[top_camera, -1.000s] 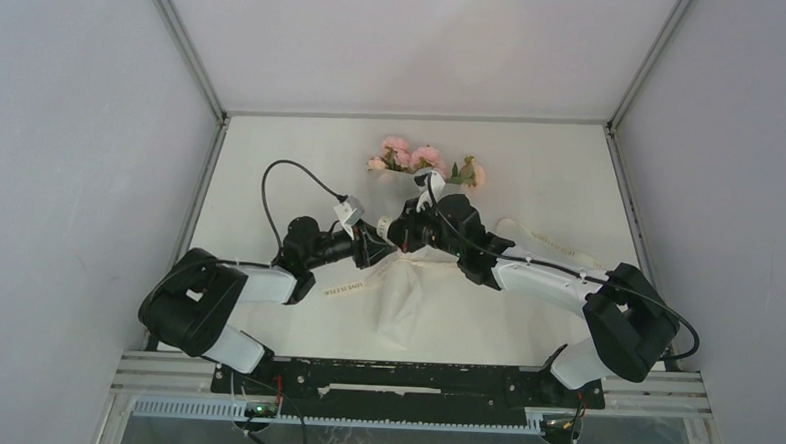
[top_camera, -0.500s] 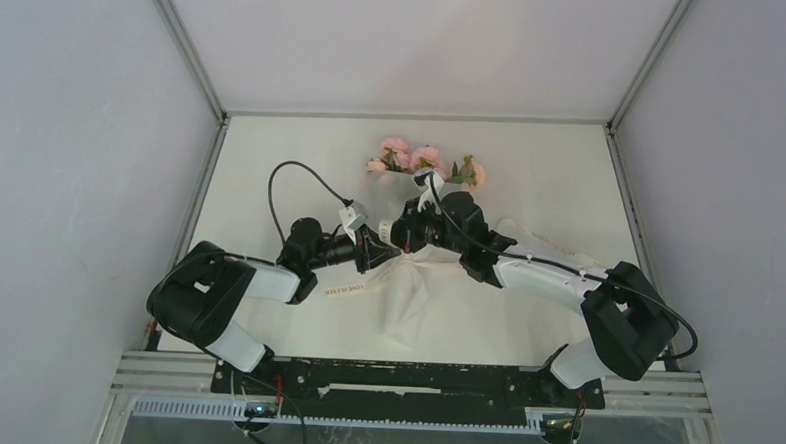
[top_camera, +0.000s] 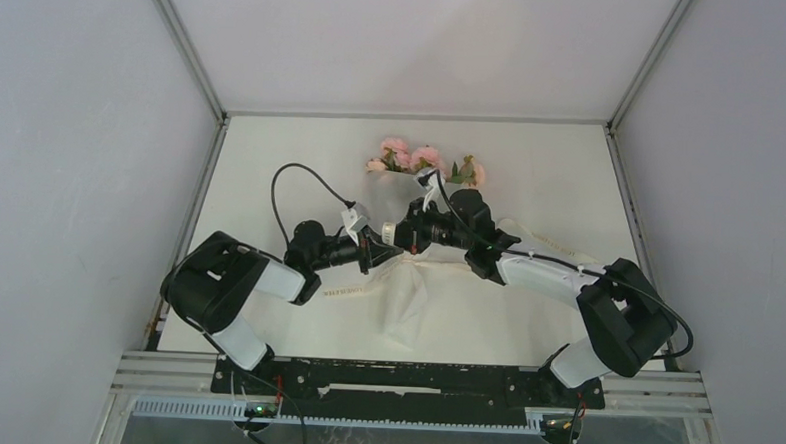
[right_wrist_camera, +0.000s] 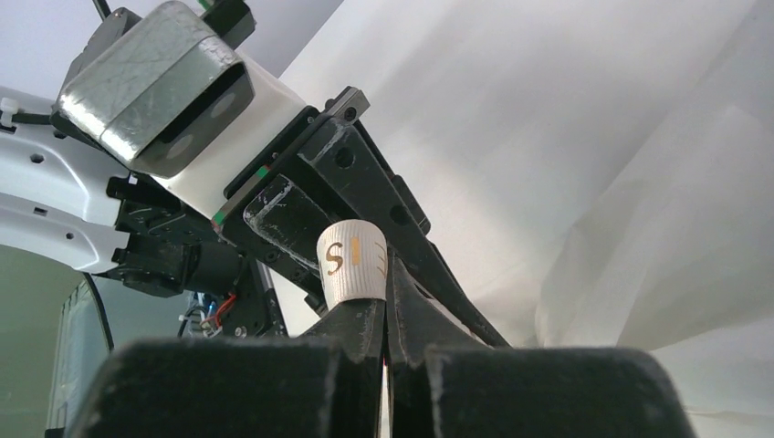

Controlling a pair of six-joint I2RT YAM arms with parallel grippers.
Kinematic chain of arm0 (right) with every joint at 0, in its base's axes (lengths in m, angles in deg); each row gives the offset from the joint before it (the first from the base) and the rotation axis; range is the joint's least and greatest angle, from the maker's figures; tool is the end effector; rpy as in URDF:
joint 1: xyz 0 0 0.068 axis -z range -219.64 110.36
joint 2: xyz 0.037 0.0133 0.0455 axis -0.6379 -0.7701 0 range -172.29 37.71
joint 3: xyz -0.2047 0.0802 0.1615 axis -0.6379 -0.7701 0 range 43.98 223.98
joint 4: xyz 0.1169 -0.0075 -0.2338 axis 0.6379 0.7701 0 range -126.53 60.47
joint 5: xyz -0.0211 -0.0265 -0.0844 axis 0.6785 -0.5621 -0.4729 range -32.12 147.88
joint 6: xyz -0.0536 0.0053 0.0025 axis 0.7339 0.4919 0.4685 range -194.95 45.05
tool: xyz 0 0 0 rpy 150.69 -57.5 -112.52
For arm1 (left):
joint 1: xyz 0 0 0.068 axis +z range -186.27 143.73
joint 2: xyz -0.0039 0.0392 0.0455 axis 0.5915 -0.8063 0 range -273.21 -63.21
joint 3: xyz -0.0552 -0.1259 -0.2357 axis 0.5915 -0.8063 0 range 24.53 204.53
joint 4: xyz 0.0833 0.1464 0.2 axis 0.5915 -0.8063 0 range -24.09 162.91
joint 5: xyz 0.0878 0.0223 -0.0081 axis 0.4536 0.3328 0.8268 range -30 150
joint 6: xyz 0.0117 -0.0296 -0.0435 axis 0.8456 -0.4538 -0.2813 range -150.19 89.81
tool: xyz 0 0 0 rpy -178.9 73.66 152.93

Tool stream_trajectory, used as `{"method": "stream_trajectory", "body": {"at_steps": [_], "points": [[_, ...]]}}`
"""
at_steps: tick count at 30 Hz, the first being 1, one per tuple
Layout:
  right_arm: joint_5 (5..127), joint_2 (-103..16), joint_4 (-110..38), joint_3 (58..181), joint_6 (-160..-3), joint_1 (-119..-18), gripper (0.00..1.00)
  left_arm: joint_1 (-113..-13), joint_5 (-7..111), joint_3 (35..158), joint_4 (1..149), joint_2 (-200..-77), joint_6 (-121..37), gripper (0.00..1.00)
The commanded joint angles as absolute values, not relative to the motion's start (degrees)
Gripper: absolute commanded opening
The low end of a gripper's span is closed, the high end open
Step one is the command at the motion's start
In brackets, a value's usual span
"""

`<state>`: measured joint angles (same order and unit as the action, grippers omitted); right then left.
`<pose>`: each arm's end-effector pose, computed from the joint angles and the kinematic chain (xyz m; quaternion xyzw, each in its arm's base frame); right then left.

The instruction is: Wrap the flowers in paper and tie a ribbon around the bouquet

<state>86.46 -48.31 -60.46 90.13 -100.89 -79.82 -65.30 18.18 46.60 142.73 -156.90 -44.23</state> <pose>0.2408 0.2256 0.2369 -0.2434 0.7492 0.4835 0.3817 0.2260 -0.1527 0.1603 0.3337 0.6327 -0.4771 0.5106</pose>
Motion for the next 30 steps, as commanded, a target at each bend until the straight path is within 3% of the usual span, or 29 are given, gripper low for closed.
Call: {"method": "stream_trajectory", "body": {"at_steps": [1,2,3,7,12,16,21,27,30], "points": [[88.0,-48.3,-64.0,90.5,-100.7,-79.7,0.00,-65.8,17.1,47.5,147.2,-156.6,-43.3,0.00],[87.3,-48.3,-63.5,90.5,-100.6,-79.8,0.00,-65.9,17.2,47.4,147.2,-156.4,-43.1,0.00],[86.4,-48.1,-62.8,90.5,-100.5,-79.9,0.06,-66.0,17.6,47.2,147.1,-156.0,-43.0,0.00],[76.1,-43.2,-47.7,92.7,-96.9,-79.1,0.48,-66.4,22.8,46.0,144.5,-154.5,-41.5,0.00],[45.6,-32.3,-15.3,95.5,-97.6,-73.7,0.68,-66.7,23.8,44.4,142.6,-152.0,-38.0,0.00],[42.4,-32.1,-2.9,95.1,-100.6,-62.7,0.75,-67.3,22.6,44.0,140.1,-150.3,-32.8,0.00],[56.9,-43.1,-1.3,99.0,-92.6,-52.4,0.79,-67.8,20.1,44.2,128.7,-148.9,-5.9,0.00],[63.3,-59.3,-1.1,109.2,-87.8,-49.7,0.80,-67.9,13.9,44.5,118.7,-148.8,7.9,0.00],[62.6,-64.4,-0.8,111.2,-87.4,-49.7,0.73,-67.9,13.5,44.4,118.6,-148.5,8.3,0.00]]}}
